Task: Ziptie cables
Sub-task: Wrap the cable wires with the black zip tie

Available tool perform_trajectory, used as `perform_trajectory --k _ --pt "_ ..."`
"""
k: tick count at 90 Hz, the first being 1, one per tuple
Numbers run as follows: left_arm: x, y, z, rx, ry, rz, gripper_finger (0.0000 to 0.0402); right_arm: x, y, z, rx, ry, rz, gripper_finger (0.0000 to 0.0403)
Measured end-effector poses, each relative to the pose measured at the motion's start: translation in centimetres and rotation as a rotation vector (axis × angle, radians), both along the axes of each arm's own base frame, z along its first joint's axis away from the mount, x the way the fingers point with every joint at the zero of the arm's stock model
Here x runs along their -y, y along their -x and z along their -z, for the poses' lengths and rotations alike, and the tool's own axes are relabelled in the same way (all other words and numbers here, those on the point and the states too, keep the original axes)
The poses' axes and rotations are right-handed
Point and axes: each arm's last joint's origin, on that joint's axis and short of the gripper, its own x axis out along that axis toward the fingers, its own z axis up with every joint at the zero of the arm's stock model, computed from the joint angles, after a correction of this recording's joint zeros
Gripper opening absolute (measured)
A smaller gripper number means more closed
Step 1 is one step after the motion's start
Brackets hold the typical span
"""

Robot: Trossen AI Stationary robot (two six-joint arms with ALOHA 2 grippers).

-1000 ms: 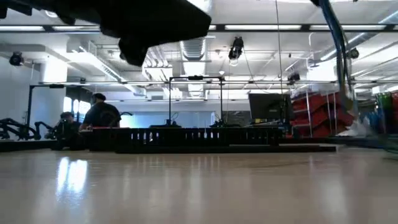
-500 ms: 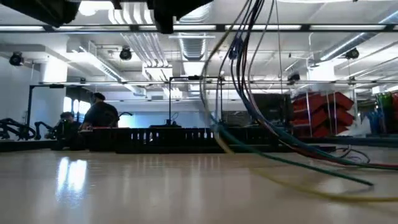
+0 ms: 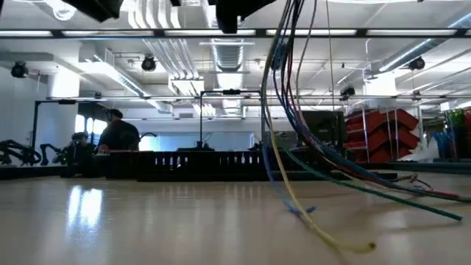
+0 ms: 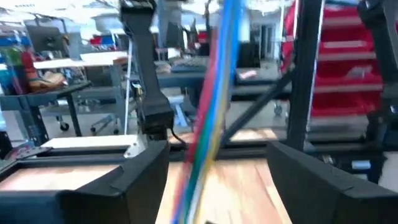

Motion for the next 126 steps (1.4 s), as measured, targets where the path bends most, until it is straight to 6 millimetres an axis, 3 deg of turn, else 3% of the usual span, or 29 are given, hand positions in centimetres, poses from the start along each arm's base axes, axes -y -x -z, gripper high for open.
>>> perform_trajectory --k 40,62,79,92,109,126 --pt "0.4 -2.3 0.0 -0.012 -0.077 -0.024 0.0256 0.4 1.0 -2.1 0.142 -0.04 -0.02 0.0003" --pt "0.4 -2.4 -2.2 -0.033 -0.232 -0.151 0.0268 0.8 1.8 -3.0 0.186 -0.032 -0.022 0.0003" --pt "0.2 -2.3 -3.9 0.0 -0.243 -0.181 0.0261 1.1 2.4 -3.9 0.261 -0.022 -0.02 0.0003" --pt "-0.5 -3.1 -2.9 -0.018 -0.195 -0.17 0.0255 1.1 2.4 -4.8 0.354 -0.017 -0.034 0.0003" --pt "-0.9 -4.3 -0.2 -0.076 -0.121 -0.149 0.0242 1.1 2.5 -5.4 0.428 -0.005 -0.039 0.0003" --pt "-0.7 -4.8 2.1 -0.154 -0.129 -0.136 0.02 1.1 2.6 -5.6 0.448 -0.011 -0.047 0.0003"
